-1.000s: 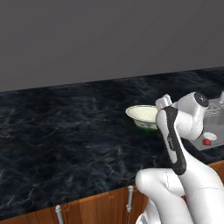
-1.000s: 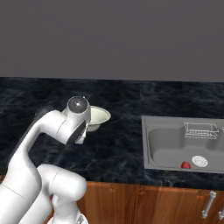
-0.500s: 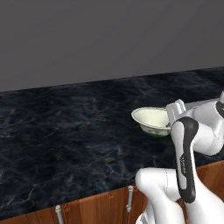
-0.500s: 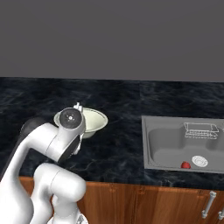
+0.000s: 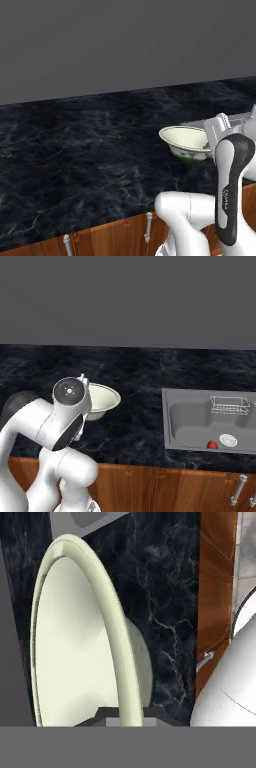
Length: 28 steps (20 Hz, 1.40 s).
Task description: Clear the mugs and bowl far away from the sink.
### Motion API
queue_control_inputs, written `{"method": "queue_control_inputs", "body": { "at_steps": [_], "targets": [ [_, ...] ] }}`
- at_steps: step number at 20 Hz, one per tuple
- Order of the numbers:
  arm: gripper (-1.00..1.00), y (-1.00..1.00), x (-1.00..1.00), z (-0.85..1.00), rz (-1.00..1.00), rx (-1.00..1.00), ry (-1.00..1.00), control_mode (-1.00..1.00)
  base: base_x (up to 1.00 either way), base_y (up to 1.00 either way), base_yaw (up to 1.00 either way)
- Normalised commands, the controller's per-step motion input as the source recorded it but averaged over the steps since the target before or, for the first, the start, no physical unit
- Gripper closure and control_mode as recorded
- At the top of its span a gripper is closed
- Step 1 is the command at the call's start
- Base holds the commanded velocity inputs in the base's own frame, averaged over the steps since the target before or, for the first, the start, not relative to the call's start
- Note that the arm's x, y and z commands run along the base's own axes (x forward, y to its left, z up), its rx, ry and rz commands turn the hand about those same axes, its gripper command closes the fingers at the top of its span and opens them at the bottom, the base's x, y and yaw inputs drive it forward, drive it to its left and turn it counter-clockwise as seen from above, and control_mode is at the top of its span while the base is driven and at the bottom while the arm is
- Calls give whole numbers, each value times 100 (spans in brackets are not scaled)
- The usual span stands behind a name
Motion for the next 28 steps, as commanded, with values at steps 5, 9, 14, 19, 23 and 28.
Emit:
{"method": "queue_control_inputs", "body": {
  "at_steps": [5,9,14,19,23,28],
  "targets": [
    [100,13,-56,1,-8,0,-10,100,-4,0,-3],
    [100,0,0,0,0,0,0,100,-54,-2,-33],
    [100,0,0,0,0,0,0,100,-8,0,-94],
    [100,0,0,0,0,0,0,100,0,0,-100],
    [100,0,0,0,0,0,0,100,0,0,-100],
    [100,0,0,0,0,0,0,100,0,0,-100]
  ]
}}
